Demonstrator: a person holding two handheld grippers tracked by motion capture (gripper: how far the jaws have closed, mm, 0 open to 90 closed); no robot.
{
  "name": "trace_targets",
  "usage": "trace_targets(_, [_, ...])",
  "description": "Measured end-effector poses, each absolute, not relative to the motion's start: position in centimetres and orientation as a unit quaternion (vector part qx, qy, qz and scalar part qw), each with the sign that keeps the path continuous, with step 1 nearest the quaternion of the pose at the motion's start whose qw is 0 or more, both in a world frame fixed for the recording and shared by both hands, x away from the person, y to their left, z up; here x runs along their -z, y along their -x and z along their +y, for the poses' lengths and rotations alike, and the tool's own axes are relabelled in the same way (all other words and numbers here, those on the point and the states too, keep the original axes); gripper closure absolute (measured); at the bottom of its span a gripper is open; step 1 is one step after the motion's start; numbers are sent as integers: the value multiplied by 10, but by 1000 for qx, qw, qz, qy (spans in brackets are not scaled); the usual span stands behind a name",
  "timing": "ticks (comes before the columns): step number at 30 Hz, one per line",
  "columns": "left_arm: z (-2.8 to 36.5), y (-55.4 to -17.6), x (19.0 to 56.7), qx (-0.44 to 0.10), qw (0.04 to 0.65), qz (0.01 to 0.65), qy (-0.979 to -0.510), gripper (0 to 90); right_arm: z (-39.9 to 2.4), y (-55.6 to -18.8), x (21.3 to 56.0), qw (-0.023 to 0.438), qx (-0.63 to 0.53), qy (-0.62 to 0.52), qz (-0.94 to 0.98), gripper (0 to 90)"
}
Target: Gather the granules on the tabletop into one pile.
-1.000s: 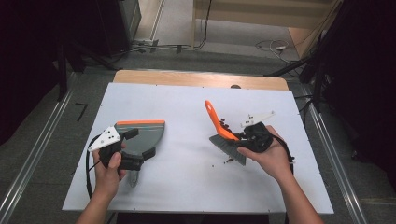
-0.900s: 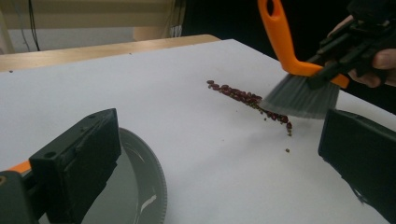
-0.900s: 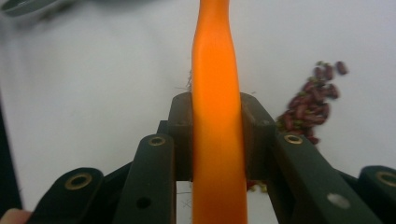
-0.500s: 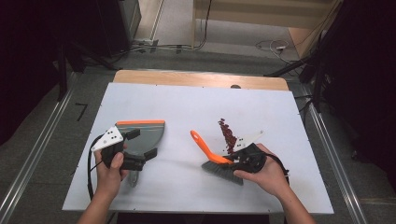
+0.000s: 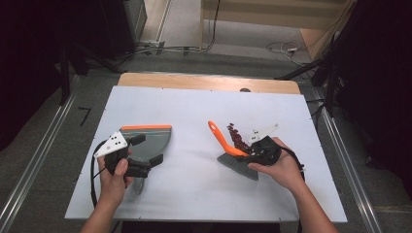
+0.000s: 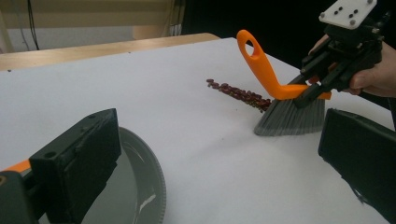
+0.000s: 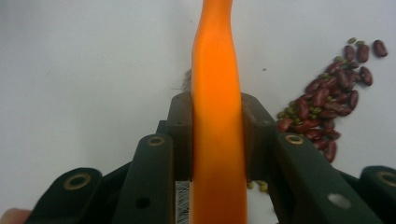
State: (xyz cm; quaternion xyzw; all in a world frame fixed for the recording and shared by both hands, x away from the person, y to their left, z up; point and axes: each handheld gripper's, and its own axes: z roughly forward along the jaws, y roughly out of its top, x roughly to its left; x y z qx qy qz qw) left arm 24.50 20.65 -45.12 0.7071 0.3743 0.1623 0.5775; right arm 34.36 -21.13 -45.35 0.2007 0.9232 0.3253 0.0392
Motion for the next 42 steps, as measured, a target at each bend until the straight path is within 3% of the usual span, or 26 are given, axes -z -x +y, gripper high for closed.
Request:
trace_targets(24, [208, -245, 451, -165, 579, 373, -705, 0, -216, -405, 455, 59, -336, -189, 921, 679])
trace_targets(42, [209, -245, 451, -165, 582, 374, -703, 0, -216, -430, 453, 76, -338, -191, 918, 678])
